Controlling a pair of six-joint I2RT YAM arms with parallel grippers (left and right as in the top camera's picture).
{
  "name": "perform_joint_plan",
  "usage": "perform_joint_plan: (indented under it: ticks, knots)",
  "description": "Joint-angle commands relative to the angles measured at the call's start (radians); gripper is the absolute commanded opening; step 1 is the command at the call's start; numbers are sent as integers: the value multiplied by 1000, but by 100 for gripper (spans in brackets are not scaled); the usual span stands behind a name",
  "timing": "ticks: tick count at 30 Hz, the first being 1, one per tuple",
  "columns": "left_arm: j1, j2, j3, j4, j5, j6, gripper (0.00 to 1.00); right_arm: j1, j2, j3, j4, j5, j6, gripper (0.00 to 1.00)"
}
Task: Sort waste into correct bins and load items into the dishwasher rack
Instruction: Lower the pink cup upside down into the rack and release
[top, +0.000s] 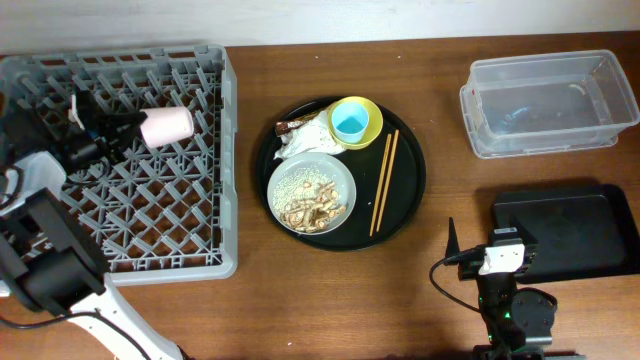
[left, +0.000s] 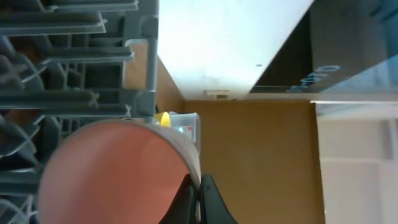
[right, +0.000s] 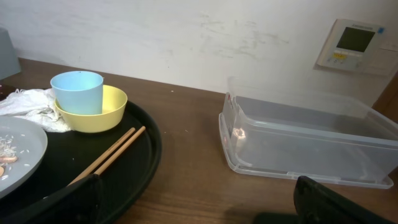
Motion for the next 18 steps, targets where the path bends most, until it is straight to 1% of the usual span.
perform_joint_plan:
  ticks: [1,9,15,18]
  knots:
    - [6,47,-9,1,-8,-5,1,5,-7,-9,-1,12,-6,98]
    - [32,47,-9,0,-10,-5,1,5,-7,-9,-2,12,-5,98]
    - [31,45,-9,-16,-70,-1,1,5,-7,-9,-1,12,-5,98]
    - [31,38,-9,-53,-127,33,1,5,-4,-9,-1,12,-6,98]
